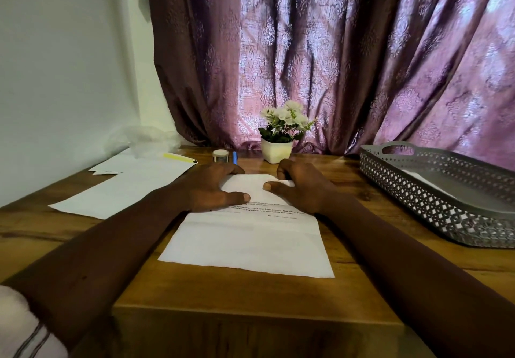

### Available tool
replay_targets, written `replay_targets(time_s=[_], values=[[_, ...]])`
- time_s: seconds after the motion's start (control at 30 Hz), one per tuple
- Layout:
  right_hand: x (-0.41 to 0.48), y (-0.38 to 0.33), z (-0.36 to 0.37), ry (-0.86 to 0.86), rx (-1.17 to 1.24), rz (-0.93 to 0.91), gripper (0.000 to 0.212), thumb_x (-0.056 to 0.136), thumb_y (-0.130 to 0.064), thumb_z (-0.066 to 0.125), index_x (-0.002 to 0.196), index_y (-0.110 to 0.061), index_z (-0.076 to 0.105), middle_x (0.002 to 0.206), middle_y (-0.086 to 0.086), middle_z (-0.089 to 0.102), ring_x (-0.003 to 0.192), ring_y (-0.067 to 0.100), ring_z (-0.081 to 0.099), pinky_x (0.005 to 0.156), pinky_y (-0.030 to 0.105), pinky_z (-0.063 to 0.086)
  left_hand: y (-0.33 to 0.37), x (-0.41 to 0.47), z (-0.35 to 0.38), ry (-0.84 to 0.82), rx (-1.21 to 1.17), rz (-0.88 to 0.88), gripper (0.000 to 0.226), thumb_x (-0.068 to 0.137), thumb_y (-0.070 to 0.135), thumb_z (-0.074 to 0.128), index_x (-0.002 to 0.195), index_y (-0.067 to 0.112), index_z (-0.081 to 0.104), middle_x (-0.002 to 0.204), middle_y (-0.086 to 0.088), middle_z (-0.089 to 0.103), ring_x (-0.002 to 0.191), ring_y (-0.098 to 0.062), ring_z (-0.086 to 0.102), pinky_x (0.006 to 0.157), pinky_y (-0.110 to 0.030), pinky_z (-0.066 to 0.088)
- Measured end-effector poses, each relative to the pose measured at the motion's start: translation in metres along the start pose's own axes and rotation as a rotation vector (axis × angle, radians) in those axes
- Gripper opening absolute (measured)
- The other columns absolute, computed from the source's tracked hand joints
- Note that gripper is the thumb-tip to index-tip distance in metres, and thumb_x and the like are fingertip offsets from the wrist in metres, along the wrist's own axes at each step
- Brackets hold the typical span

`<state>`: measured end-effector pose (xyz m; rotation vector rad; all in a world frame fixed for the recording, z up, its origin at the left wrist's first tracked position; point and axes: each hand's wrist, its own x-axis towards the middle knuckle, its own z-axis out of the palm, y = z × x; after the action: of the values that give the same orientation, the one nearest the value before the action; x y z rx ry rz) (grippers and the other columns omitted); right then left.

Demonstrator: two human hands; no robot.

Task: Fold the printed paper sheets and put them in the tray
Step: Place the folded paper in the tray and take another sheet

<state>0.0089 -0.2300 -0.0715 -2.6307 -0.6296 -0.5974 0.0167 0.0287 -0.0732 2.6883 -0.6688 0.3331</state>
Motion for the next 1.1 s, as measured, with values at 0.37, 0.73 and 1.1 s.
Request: replay_targets(time_s=[0.37, 0.73, 1.1], values=[[-0.002, -0.012, -0.014, 0.242, -0.078, -0.022, 0.022, 0.098, -0.020, 0.067, 0.117, -0.023, 0.078, 0.114, 0.000, 0.078, 0.101, 0.022, 0.070, 0.089, 0.043, 0.057, -0.005, 0.002, -0.009, 0.500, 0.112, 0.145, 0.013, 0.082, 0.026, 0.080, 0.093, 0.027, 0.073, 0.093, 0.004, 0.073, 0.087, -0.021, 0.067, 0.087, -0.044, 0.052], [-0.013, -0.003, -0.023, 0.286, -0.113, 0.162, 0.019, 0.093, -0.021, 0.066, 0.109, -0.024, 0.077, 0.103, -0.005, 0.078, 0.087, 0.015, 0.070, 0.074, 0.029, 0.056, -0.010, 0.001, -0.005, 0.331, 0.068, 0.095, 0.008, 0.074, 0.020, 0.071, 0.075, 0.026, 0.066, 0.077, 0.011, 0.067, 0.076, -0.014, 0.063, 0.065, -0.031, 0.051], [-0.003, -0.014, 0.002, 0.074, 0.056, 0.100, 0.024, 0.094, -0.043, 0.059, 0.101, -0.026, 0.075, 0.108, 0.002, 0.068, 0.101, 0.020, 0.060, 0.082, 0.034, 0.045, -0.012, 0.002, -0.002, 0.172, -0.029, 0.012, 0.029, 0.076, 0.050, 0.067, 0.068, 0.023, 0.062, 0.072, 0.006, 0.063, 0.073, -0.012, 0.061, 0.062, -0.033, 0.042]])
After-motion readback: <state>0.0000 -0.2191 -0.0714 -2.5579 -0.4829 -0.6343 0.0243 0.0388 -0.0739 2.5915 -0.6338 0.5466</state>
